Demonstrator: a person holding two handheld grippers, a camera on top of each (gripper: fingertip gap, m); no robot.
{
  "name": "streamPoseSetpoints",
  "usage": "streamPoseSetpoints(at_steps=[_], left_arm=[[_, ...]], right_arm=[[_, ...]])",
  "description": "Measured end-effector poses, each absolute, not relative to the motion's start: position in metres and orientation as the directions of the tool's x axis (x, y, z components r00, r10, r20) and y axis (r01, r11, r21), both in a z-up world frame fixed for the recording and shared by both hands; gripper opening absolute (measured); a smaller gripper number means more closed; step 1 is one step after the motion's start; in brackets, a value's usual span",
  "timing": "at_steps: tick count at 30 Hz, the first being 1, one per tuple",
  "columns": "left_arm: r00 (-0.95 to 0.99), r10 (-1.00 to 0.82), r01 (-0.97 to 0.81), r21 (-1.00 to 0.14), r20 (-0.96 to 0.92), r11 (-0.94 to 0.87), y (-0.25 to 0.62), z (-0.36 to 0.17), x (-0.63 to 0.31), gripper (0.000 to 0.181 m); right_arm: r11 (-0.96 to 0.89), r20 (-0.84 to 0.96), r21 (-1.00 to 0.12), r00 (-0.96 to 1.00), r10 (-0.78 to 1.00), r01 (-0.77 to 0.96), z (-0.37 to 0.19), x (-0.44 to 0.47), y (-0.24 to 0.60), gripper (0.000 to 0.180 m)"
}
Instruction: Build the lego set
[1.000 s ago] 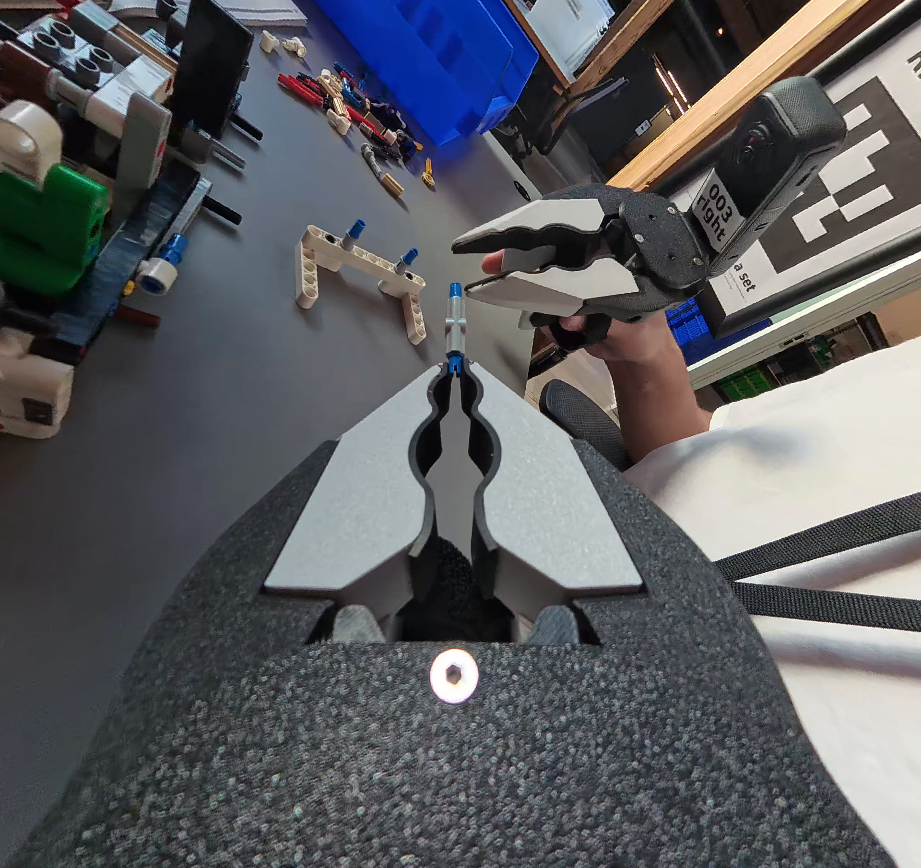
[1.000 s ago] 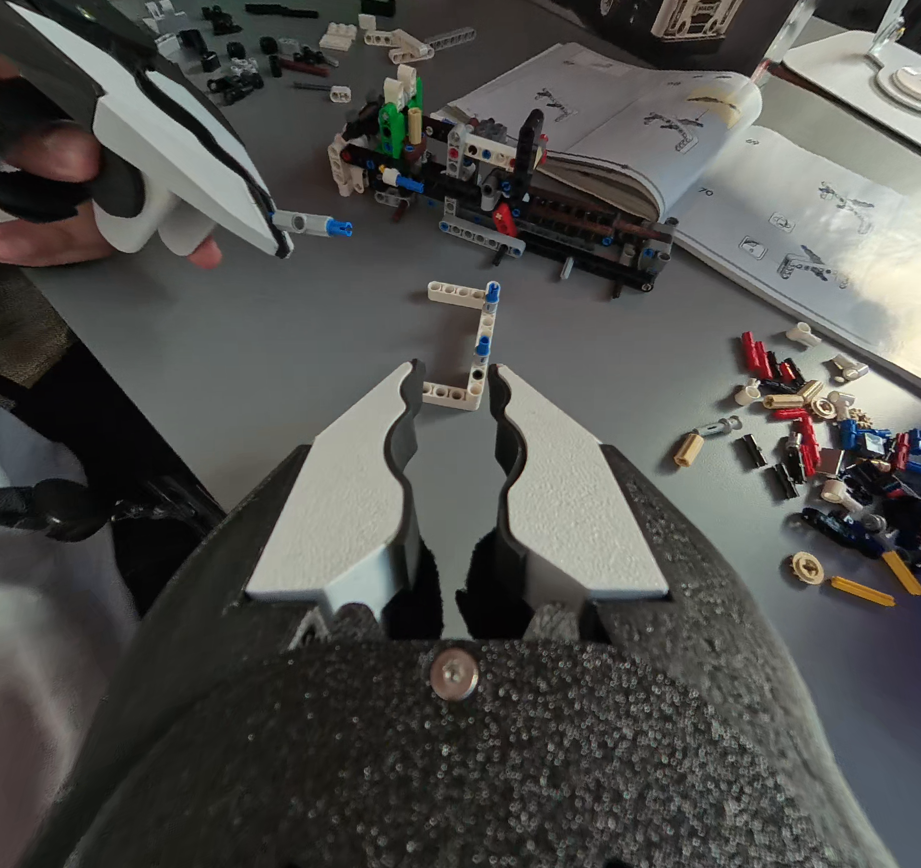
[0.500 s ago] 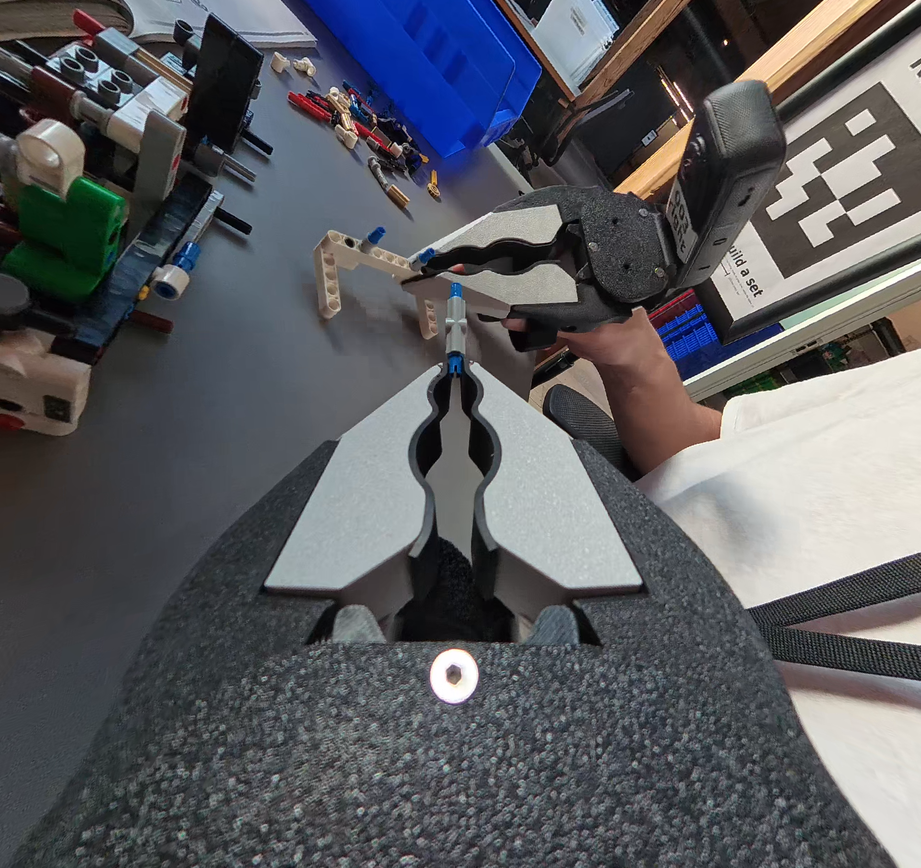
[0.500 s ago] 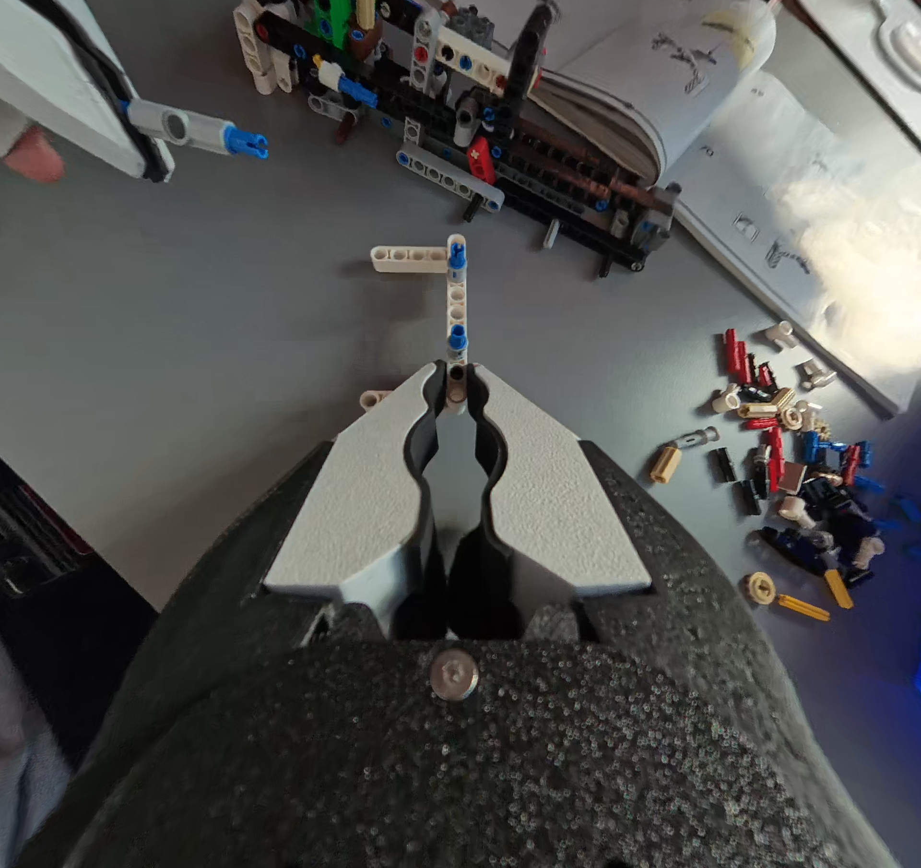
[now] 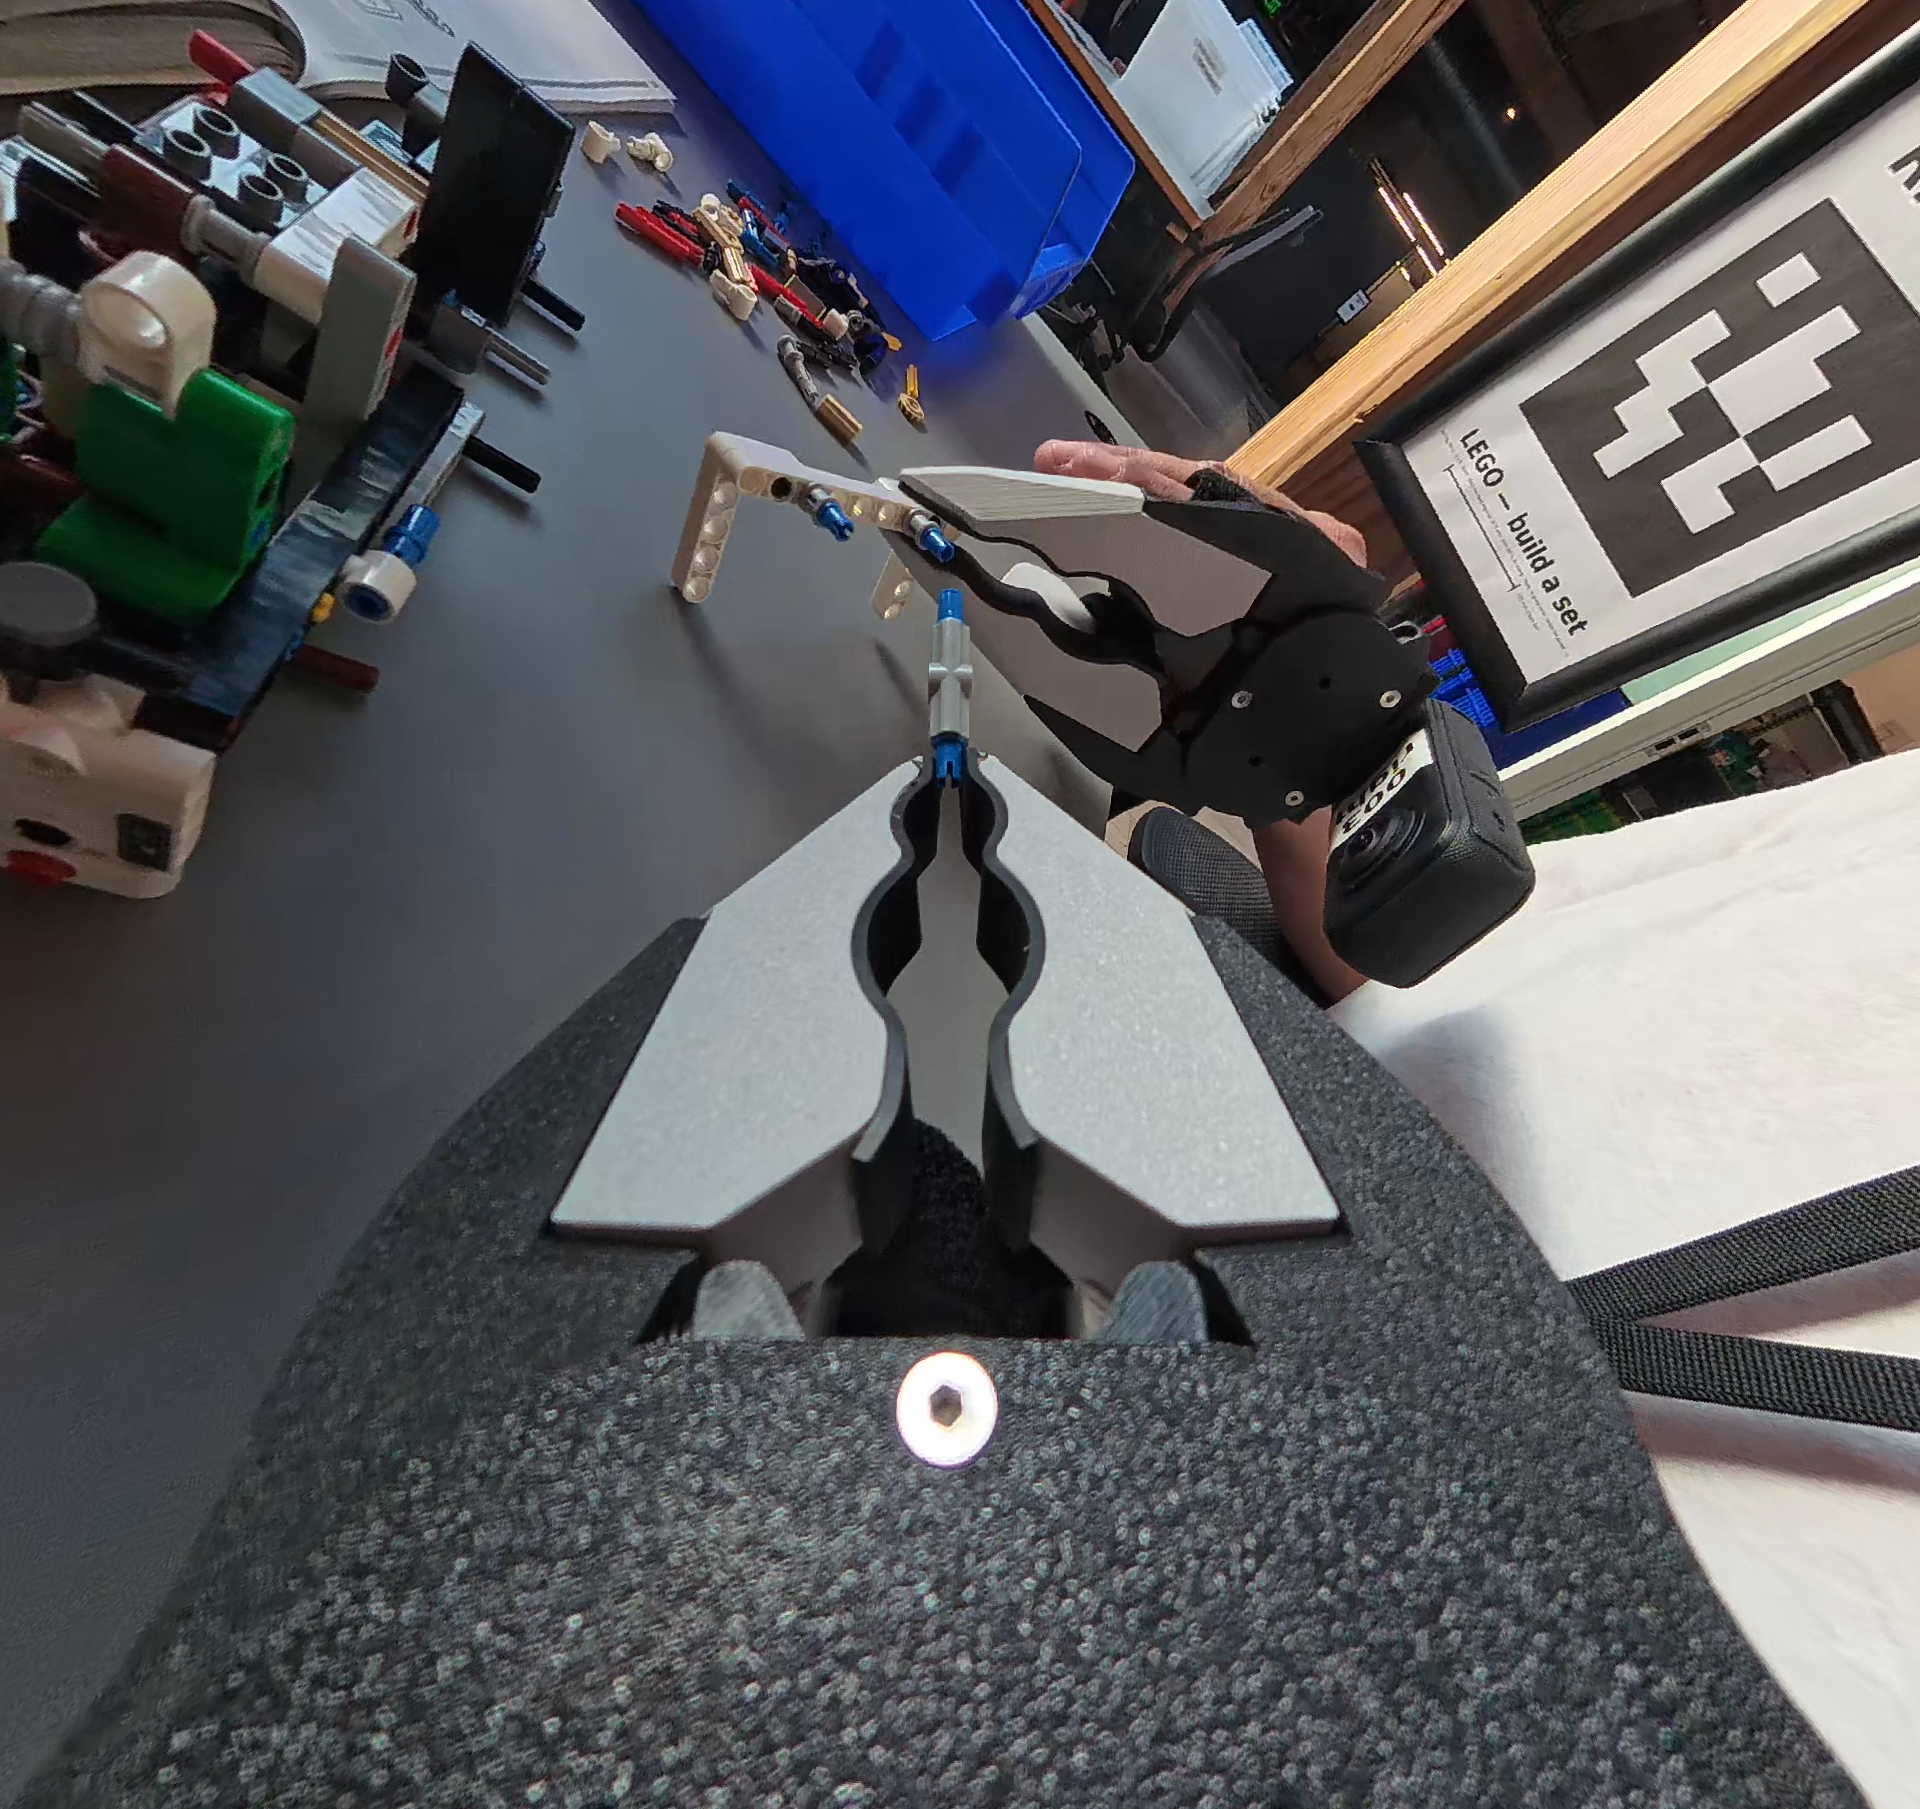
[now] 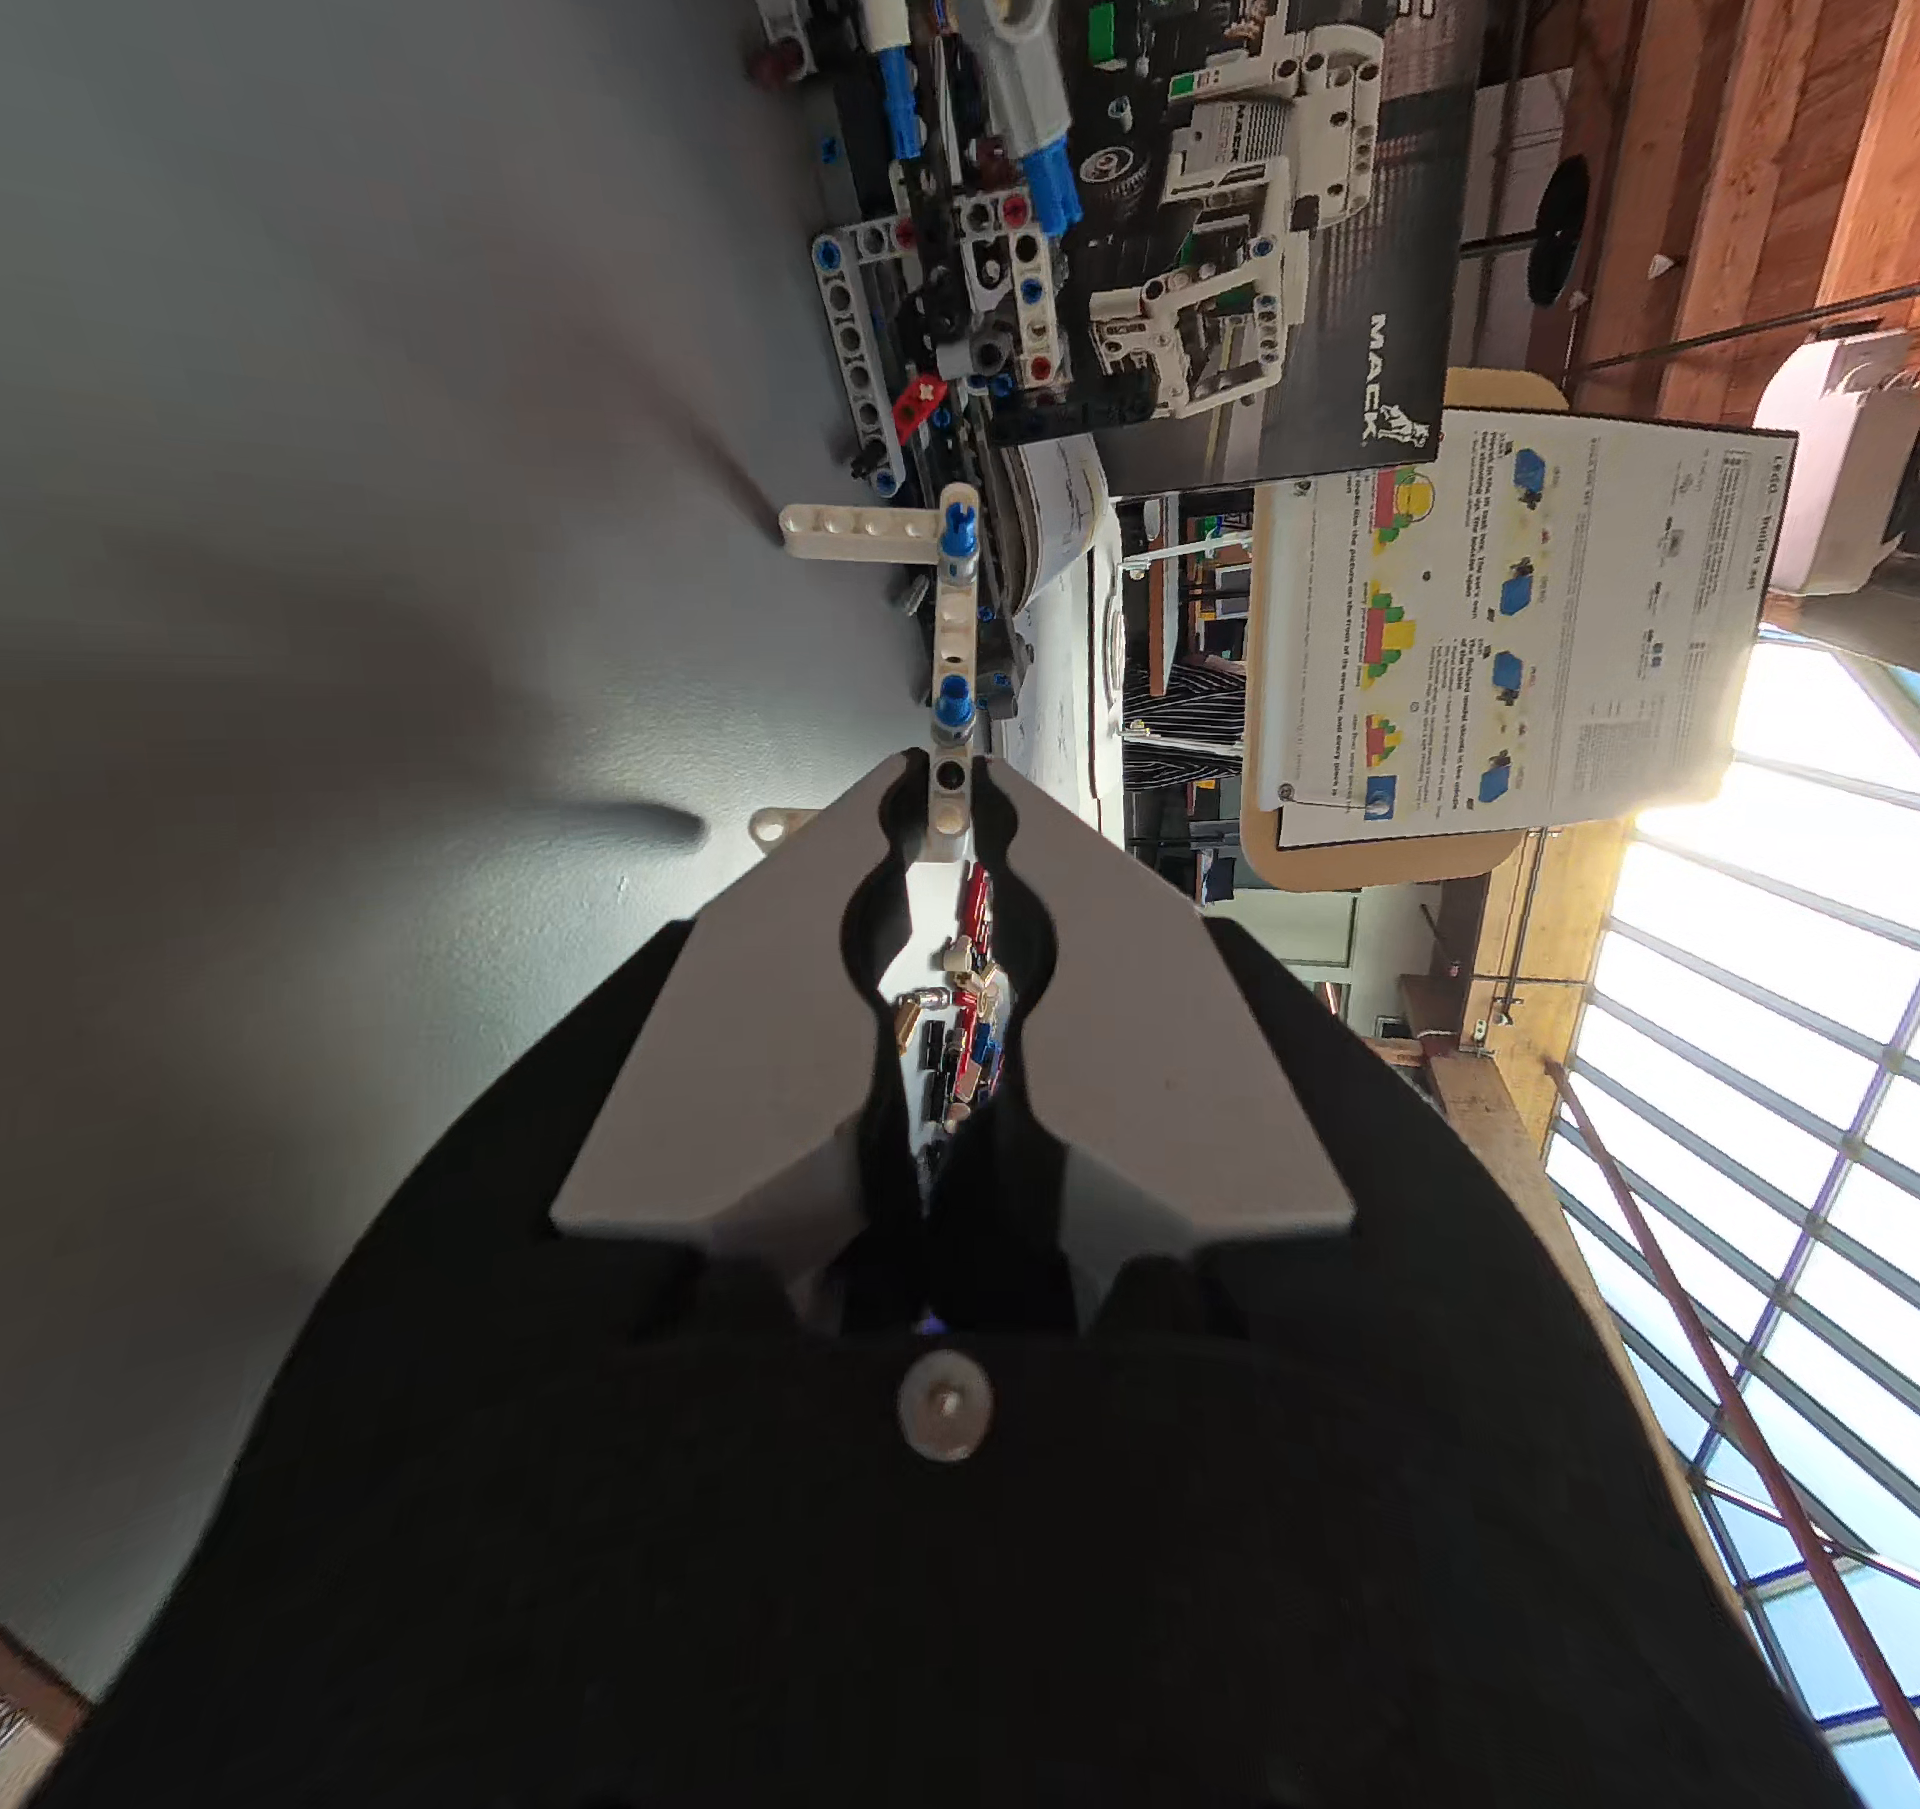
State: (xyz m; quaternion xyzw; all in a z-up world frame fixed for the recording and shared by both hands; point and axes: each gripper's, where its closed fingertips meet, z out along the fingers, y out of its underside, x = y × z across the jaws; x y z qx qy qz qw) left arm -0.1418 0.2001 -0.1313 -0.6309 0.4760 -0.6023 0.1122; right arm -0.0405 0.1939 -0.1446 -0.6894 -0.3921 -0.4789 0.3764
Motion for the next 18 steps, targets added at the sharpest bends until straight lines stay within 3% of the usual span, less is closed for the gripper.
streamPoseSetpoints(at_steps=[10, 15, 18], left_arm=[[-0.175, -0.74, -0.476, -0.714, 0.65, -0.514, 0.199, -0.133, -0.141, 0.0], [-0.179, -0.745, -0.47, -0.721, 0.642, -0.509, 0.198, -0.132, -0.142, 0.0], [-0.165, -0.752, -0.471, -0.721, 0.638, -0.508, 0.199, -0.133, -0.147, 0.0]], right_arm=[[-0.408, 0.971, -0.108, 0.183, 0.151, 0.907, -0.148, -0.041, 0.189, 0.007], [-0.414, 0.859, -0.389, 0.487, 0.16, 0.823, -0.145, -0.057, 0.185, 0.006], [-0.476, 0.622, -0.582, 0.738, 0.261, 0.659, -0.159, -0.081, 0.181, 0.007]])
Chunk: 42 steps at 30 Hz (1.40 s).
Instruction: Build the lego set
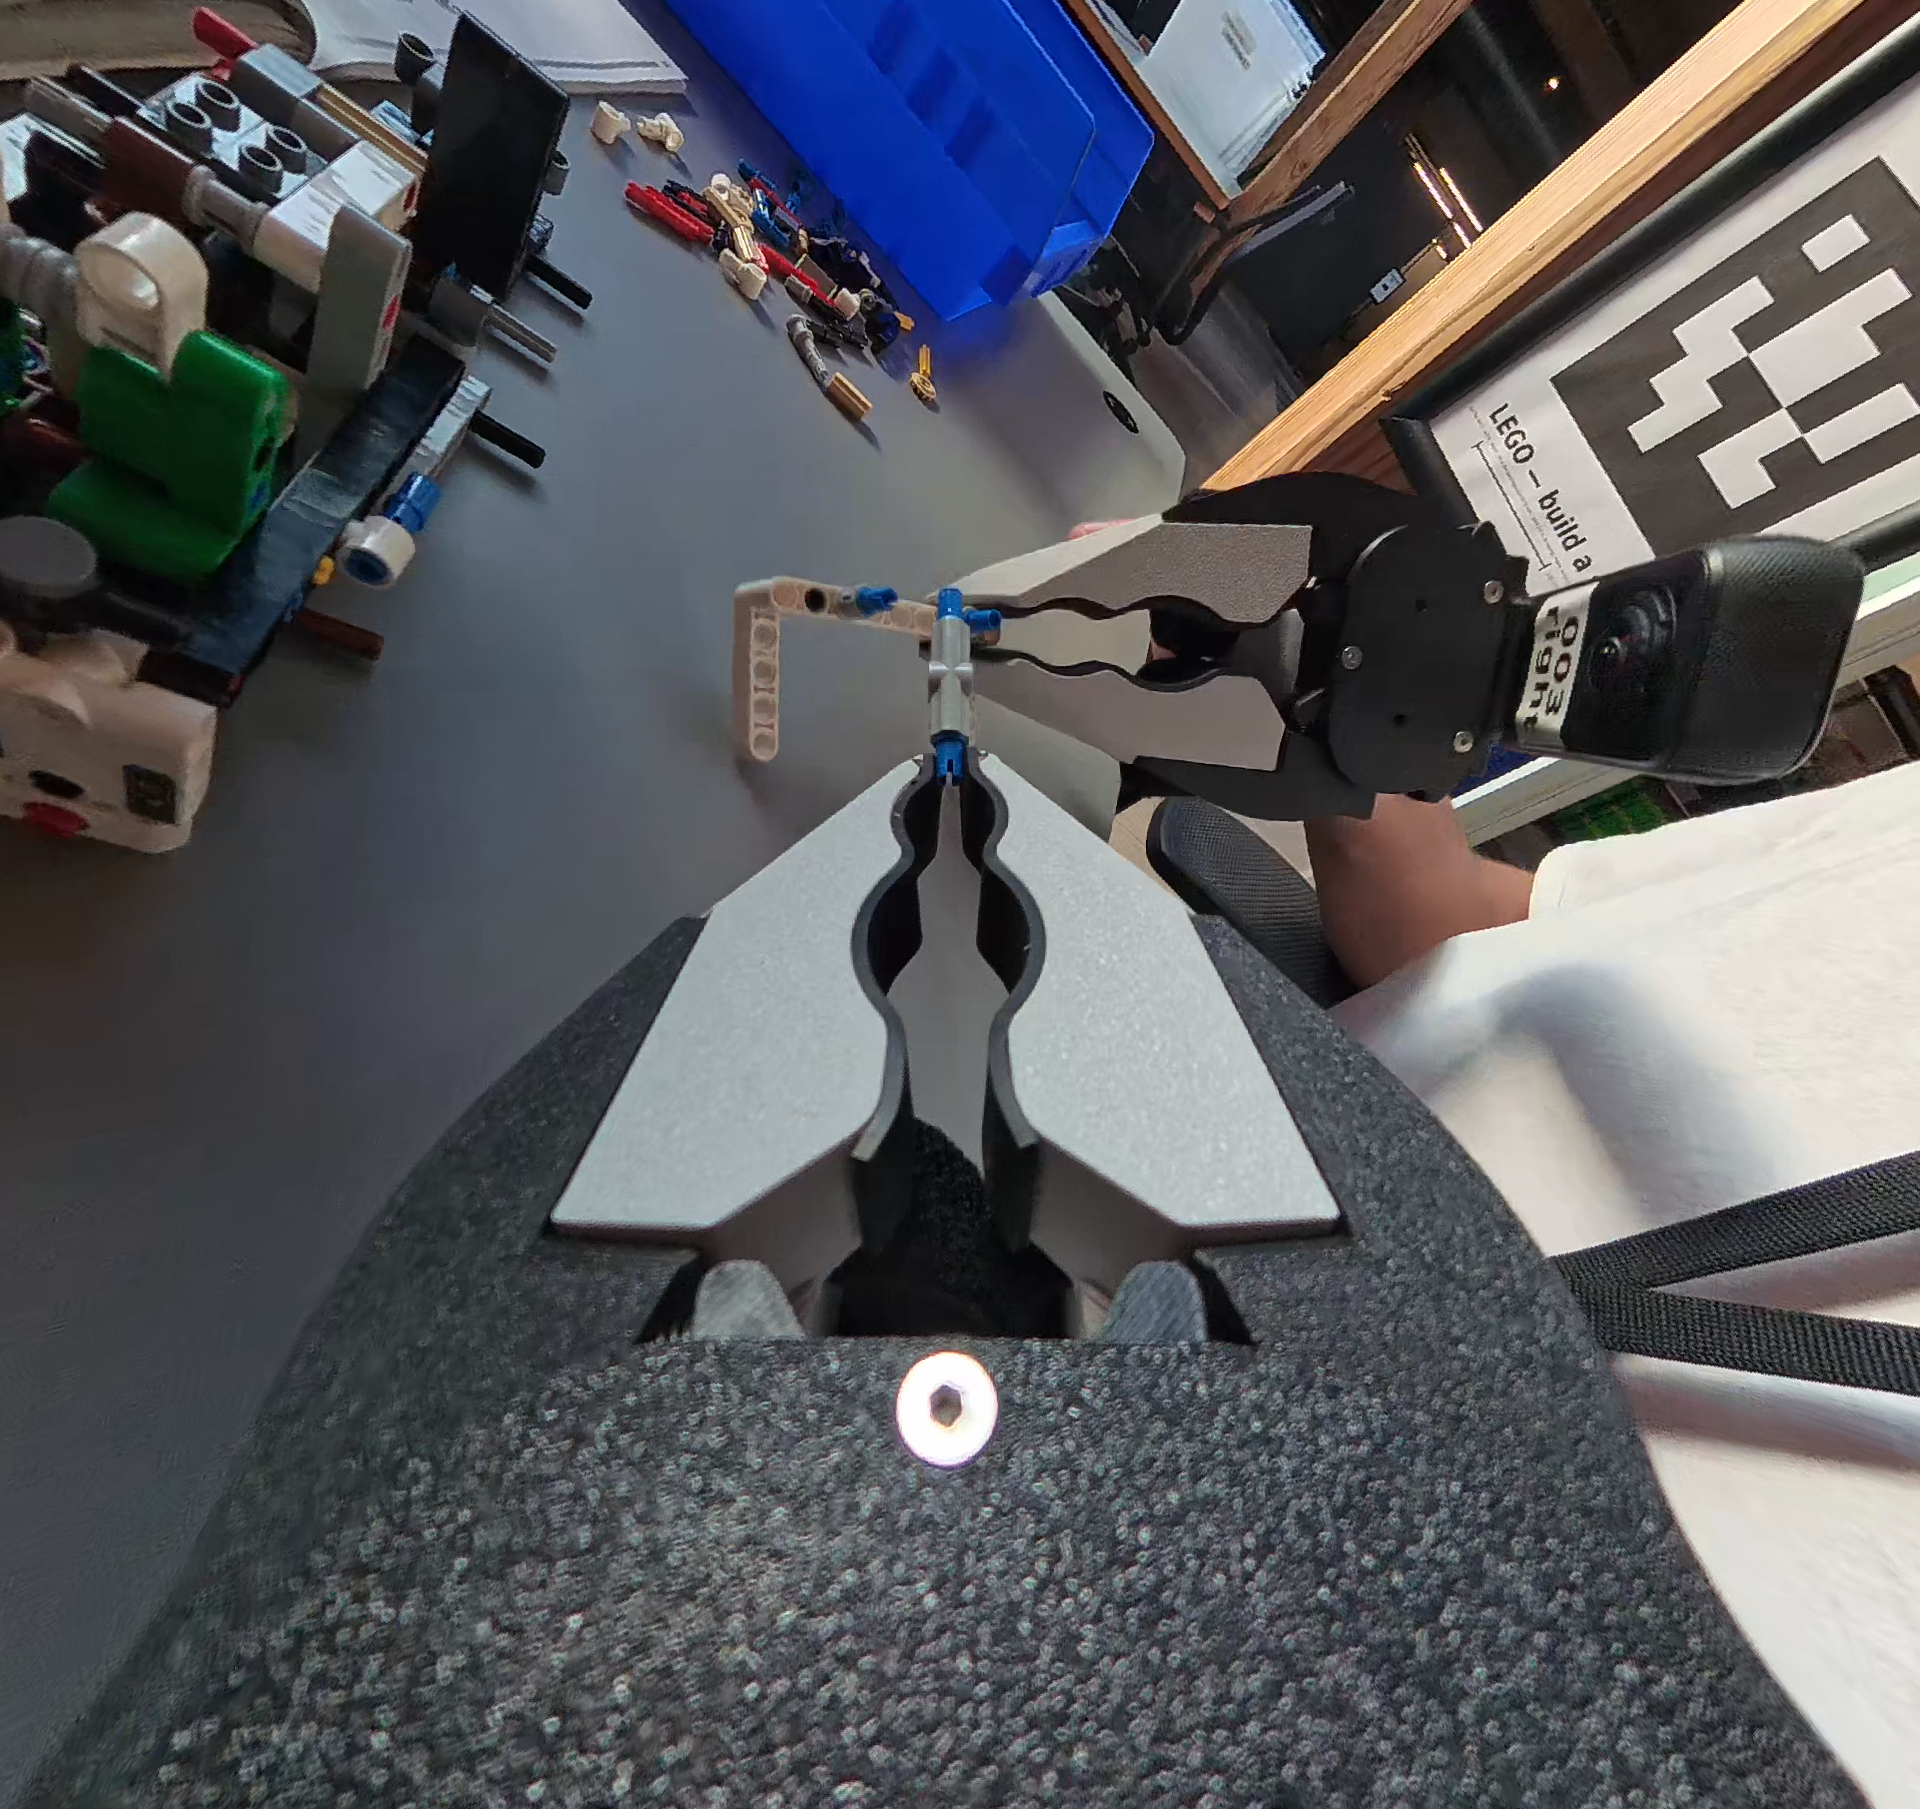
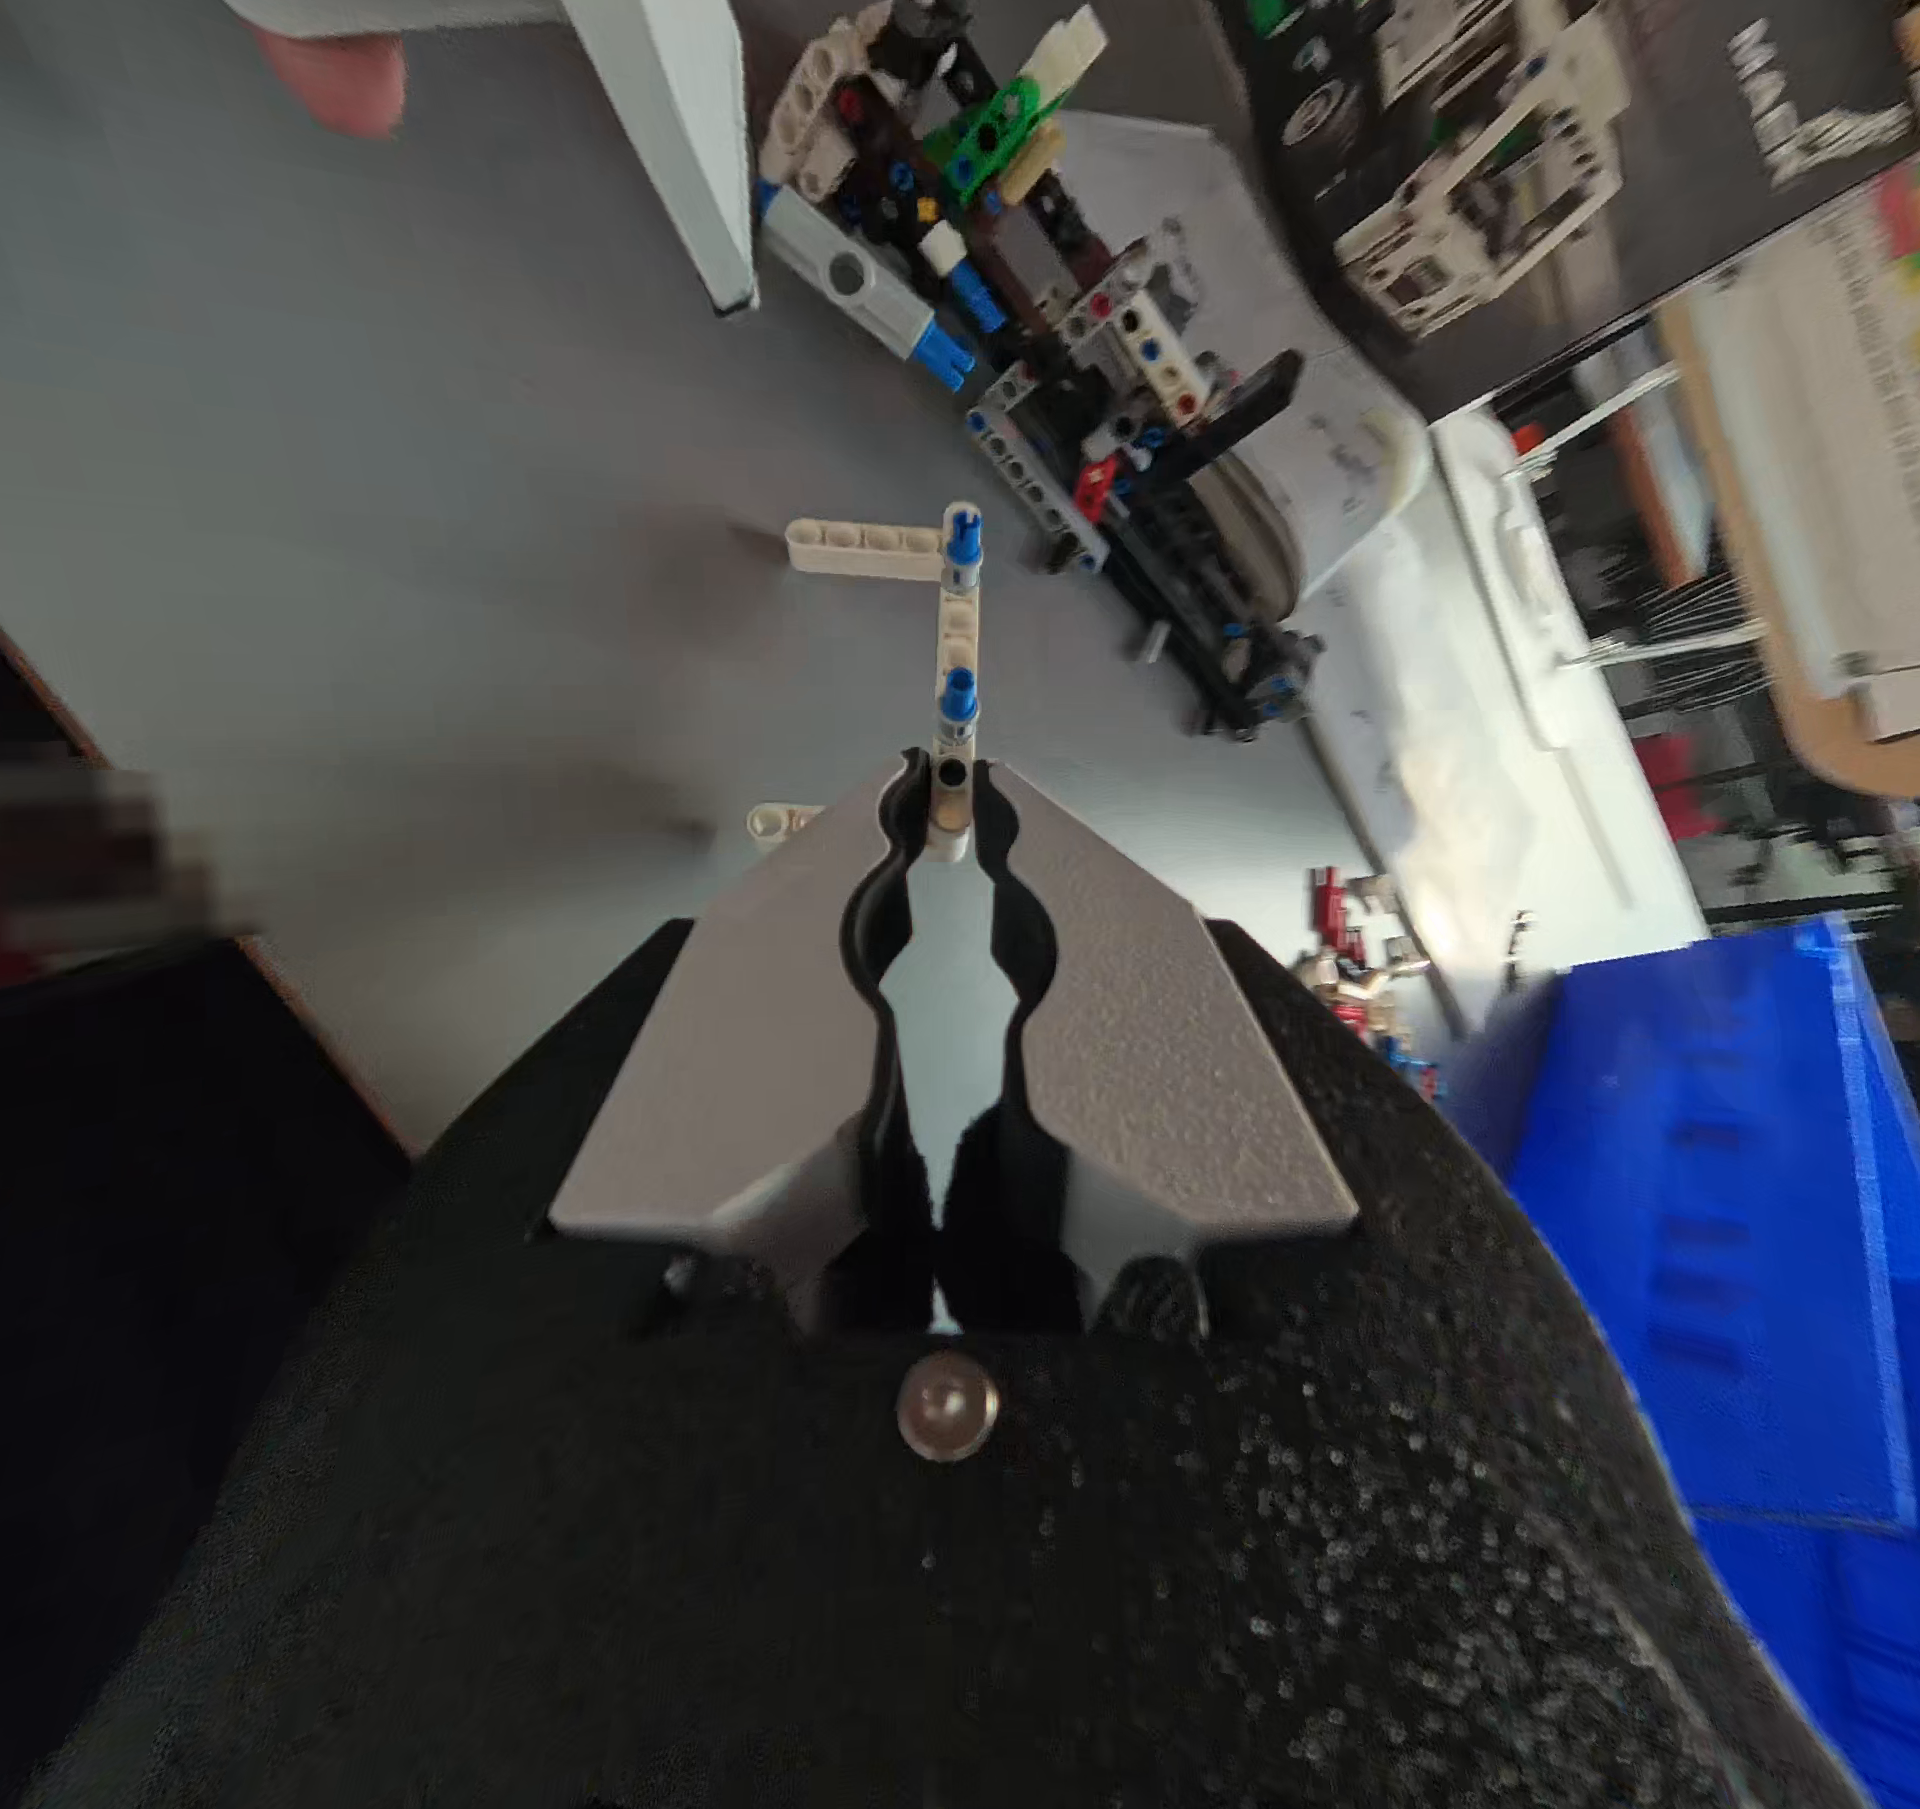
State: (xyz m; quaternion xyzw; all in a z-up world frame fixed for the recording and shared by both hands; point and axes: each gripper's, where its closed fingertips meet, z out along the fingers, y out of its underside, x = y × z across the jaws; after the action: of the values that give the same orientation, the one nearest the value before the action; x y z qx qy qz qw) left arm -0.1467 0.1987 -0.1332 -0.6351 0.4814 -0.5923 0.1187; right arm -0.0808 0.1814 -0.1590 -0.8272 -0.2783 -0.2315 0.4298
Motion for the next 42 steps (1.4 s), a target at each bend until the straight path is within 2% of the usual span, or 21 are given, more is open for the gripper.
streamPoseSetpoints(at_steps=[6, 10, 14, 17, 21, 23, 27, 31, 34, 37, 39, 42], left_arm=[[-0.094, -0.75, -0.486, -0.688, 0.655, -0.539, 0.202, -0.135, -0.162, 0.0], [-0.071, -0.751, -0.504, -0.673, 0.656, -0.541, 0.197, -0.132, -0.167, 0.001], [-0.031, -0.795, -0.528, -0.685, 0.605, -0.501, 0.198, -0.137, -0.166, 0.001], [-0.036, -0.805, -0.539, -0.69, 0.592, -0.483, 0.195, -0.136, -0.162, 0.001], [-0.07, -0.797, -0.543, -0.693, 0.6, -0.474, 0.185, -0.133, -0.155, 0.001], [-0.094, -0.766, -0.553, -0.673, 0.636, -0.491, 0.178, -0.13, -0.152, 0.0], [-0.099, -0.789, -0.602, -0.668, 0.606, -0.438, 0.171, -0.138, -0.149, 0.0], [-0.133, -0.798, -0.657, -0.655, 0.588, -0.373, 0.158, -0.143, -0.147, 0.001], [-0.198, -0.883, -0.649, -0.732, 0.426, -0.208, 0.156, -0.146, -0.144, 0.001], [-0.266, -0.959, -0.607, -0.79, 0.102, 0.084, 0.164, -0.152, -0.143, 0.001], [-0.331, -0.931, -0.552, -0.768, -0.155, 0.324, 0.168, -0.154, -0.144, 0.001], [-0.41, -0.788, -0.449, -0.651, -0.459, 0.612, 0.169, -0.153, -0.146, 0.001]], right_arm=[[-0.626, 0.297, -0.68, 0.924, 0.242, 0.382, -0.18, -0.104, 0.177, 0.009], [-0.63, 0.159, -0.728, 0.96, 0.229, 0.27, -0.184, -0.118, 0.178, 0.01], [-0.622, 0.04, -0.756, 0.964, 0.265, 0.202, -0.184, -0.132, 0.176, 0.031], [-0.544, -0.064, -0.825, 0.932, 0.357, 0.152, -0.167, -0.143, 0.175, 0.044], [-0.384, -0.146, -0.923, 0.892, 0.428, 0.033, -0.13, -0.142, 0.178, 0.044], [-0.301, -0.092, -0.952, 0.893, 0.44, 0.05, -0.118, -0.138, 0.178, 0.041], [-0.254, 0.196, -0.909, 0.877, 0.438, 0.33, -0.131, -0.131, 0.174, 0.035], [-0.22, 0.228, -0.905, 0.851, 0.472, 0.364, -0.13, -0.134, 0.169, 0.028], [-0.172, 0.339, -0.869, 0.81, 0.479, 0.465, -0.132, -0.132, 0.165, 0.022], [-0.18, 0.28, -0.886, 0.801, 0.529, 0.428, -0.135, -0.136, 0.159, 0.021], [-0.182, 0.228, -0.907, 0.805, 0.547, 0.381, -0.131, -0.137, 0.157, 0.02], [-0.198, 0.242, -0.895, 0.808, 0.537, 0.4, -0.132, -0.134, 0.159, 0.019]])
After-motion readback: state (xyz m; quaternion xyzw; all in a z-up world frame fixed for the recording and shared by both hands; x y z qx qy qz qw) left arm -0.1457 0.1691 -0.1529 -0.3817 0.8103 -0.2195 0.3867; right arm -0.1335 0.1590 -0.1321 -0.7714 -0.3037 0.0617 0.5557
